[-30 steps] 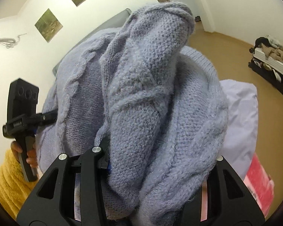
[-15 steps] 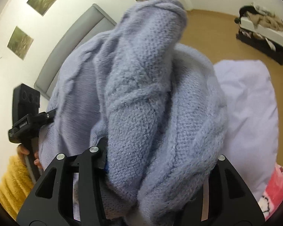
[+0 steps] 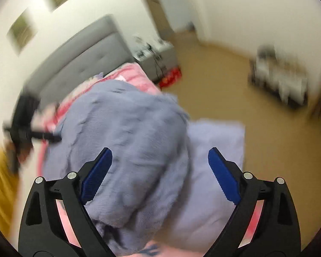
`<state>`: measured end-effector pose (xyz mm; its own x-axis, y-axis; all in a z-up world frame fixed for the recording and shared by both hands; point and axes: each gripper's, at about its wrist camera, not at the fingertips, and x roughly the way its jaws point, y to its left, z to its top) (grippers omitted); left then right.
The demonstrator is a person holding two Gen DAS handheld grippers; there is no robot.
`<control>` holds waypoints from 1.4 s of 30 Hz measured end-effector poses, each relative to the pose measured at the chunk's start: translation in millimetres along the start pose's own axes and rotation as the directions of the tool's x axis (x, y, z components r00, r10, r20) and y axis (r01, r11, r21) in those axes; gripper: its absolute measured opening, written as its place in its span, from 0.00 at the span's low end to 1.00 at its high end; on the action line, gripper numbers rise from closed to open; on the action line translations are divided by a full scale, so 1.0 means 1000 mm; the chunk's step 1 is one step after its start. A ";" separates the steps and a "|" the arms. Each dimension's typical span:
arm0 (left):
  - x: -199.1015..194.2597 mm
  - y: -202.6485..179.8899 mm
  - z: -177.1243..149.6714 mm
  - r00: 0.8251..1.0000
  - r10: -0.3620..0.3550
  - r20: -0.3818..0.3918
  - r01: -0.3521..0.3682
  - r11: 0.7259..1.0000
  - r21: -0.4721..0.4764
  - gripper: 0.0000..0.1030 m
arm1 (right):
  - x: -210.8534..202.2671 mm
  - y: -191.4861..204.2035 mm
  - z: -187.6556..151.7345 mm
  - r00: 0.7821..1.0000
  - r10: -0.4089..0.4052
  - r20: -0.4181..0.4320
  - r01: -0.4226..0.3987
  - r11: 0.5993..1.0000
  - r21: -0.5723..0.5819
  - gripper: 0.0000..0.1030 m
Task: Fold large clothes
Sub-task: 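Lower the cardigan onto the lavender folded cloth and open both tools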
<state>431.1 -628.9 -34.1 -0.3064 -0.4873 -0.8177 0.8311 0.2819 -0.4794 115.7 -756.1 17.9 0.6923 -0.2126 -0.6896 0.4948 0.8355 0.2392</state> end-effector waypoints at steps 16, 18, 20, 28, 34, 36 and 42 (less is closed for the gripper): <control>0.031 -0.048 -0.057 0.869 0.358 0.341 -0.393 0.919 0.038 0.96 | 0.069 0.056 -0.065 0.999 -0.030 -0.025 0.016 0.901 -0.433 0.53; 0.042 -0.014 -0.051 0.934 0.210 0.290 -0.188 0.977 -0.101 0.96 | 0.085 0.039 -0.062 0.996 -0.047 -0.080 0.015 0.932 -0.363 0.53; 0.054 -0.002 -0.042 0.939 0.183 0.293 -0.138 0.976 -0.168 0.96 | 0.094 0.029 -0.057 0.994 -0.048 -0.097 0.016 0.951 -0.309 0.54; 0.068 -0.001 -0.004 0.913 0.297 0.279 -0.264 0.953 -0.151 0.96 | 0.136 0.026 -0.027 0.982 -0.102 -0.159 0.067 0.975 -0.212 0.59; 0.051 -0.008 -0.020 0.905 0.271 0.329 -0.246 0.962 -0.117 0.96 | 0.127 0.027 -0.028 0.985 -0.047 -0.168 0.013 0.980 -0.200 0.67; 0.041 -0.023 -0.028 0.883 0.301 0.361 -0.289 0.953 -0.088 0.96 | 0.113 0.024 -0.027 0.989 -0.002 -0.150 -0.025 0.984 -0.175 0.74; 0.014 -0.053 -0.051 0.860 0.306 0.408 -0.276 0.952 -0.132 0.96 | 0.076 0.038 -0.036 0.995 0.003 -0.095 -0.021 0.982 -0.190 0.81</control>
<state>358.9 -608.1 -36.2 0.1802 -0.6698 -0.7203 0.8144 0.5123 -0.2726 167.8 -722.5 -50.0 0.6406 -0.1607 -0.7508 0.3711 0.9209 0.1195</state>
